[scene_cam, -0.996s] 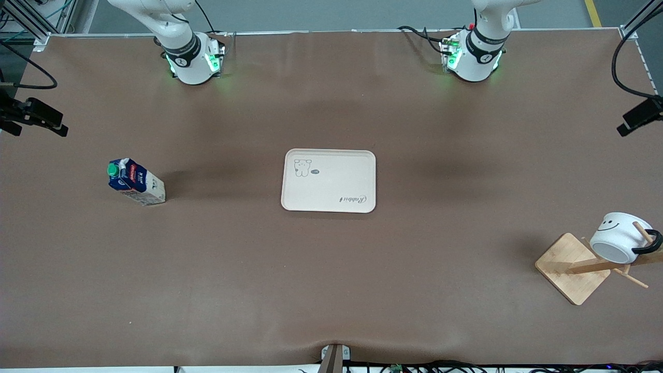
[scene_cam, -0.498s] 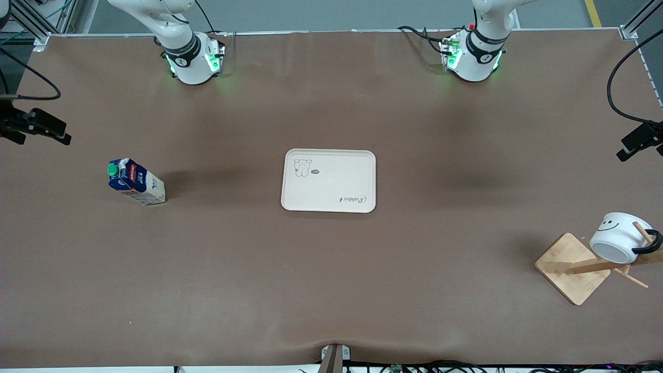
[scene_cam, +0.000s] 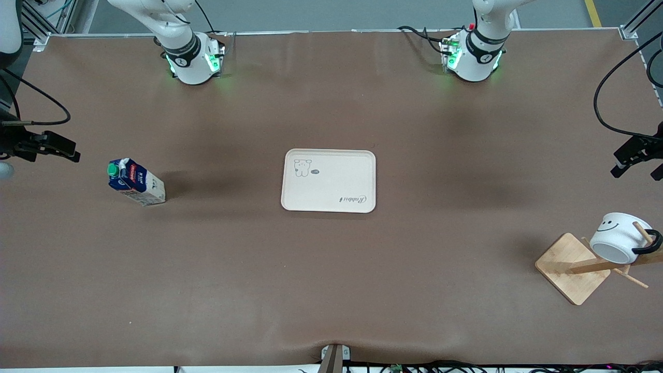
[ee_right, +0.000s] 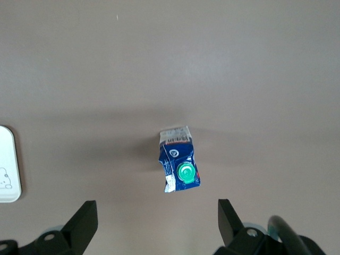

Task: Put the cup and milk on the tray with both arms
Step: 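Move the right gripper toward the milk carton while the left gripper approaches the mug, then close the right gripper on the milk carton while the left gripper reaches the mug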

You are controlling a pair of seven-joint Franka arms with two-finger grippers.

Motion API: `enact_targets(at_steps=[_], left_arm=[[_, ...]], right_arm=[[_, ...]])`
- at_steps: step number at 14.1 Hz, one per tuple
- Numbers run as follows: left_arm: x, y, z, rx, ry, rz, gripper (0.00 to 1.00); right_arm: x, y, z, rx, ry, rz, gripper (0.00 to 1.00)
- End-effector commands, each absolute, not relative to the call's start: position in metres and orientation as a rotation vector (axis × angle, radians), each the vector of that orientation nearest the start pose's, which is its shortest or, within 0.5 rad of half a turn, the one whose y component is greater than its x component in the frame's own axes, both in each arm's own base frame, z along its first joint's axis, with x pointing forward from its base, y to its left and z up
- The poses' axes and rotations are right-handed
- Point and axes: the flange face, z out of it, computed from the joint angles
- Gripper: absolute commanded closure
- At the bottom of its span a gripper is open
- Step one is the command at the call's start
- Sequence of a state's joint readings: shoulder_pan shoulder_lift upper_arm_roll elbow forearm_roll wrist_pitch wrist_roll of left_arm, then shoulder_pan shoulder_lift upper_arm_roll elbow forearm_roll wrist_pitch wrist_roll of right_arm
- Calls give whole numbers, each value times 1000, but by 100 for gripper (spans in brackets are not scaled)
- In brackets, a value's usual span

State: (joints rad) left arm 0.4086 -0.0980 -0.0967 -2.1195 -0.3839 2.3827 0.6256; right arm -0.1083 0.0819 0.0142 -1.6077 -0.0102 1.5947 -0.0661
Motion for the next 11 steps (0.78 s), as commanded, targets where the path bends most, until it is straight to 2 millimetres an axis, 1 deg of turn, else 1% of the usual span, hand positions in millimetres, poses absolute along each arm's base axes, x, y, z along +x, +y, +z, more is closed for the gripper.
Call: enact_targets(at_steps=[1,2,3,4,5,6,7,8,9,11], left_arm=[[536,183,466,-3156,235,-837,0],[538,186,460,-3155,271,-866,0],[541,188,455,-3152,293,-892,0],[543,190,451,-3144,309,-915,0],[546,194,445,-3135,320,-936,0],[547,199,439,-3135,325,-967,0],[550,200,435,-3143,322,-1004,0],[552,202,430,-3150,324,-1031,1],[553,203,429,-3152,321,-1065,2],[557,205,428,-3151,317,-1115,7]], right_arm=[[593,-77,502,-3067,103,345,0],[588,-76,500,-3049,105,396,0],[588,-75,499,-3042,117,402,0],[589,-78,489,-3022,129,433,0],[594,-81,468,-3006,126,488,0],[596,-86,456,-2997,135,514,0],[596,-82,455,-2997,131,522,0],[596,-78,450,-2996,122,534,0],[594,-75,442,-2991,123,562,0],[594,-79,436,-2994,132,586,0]])
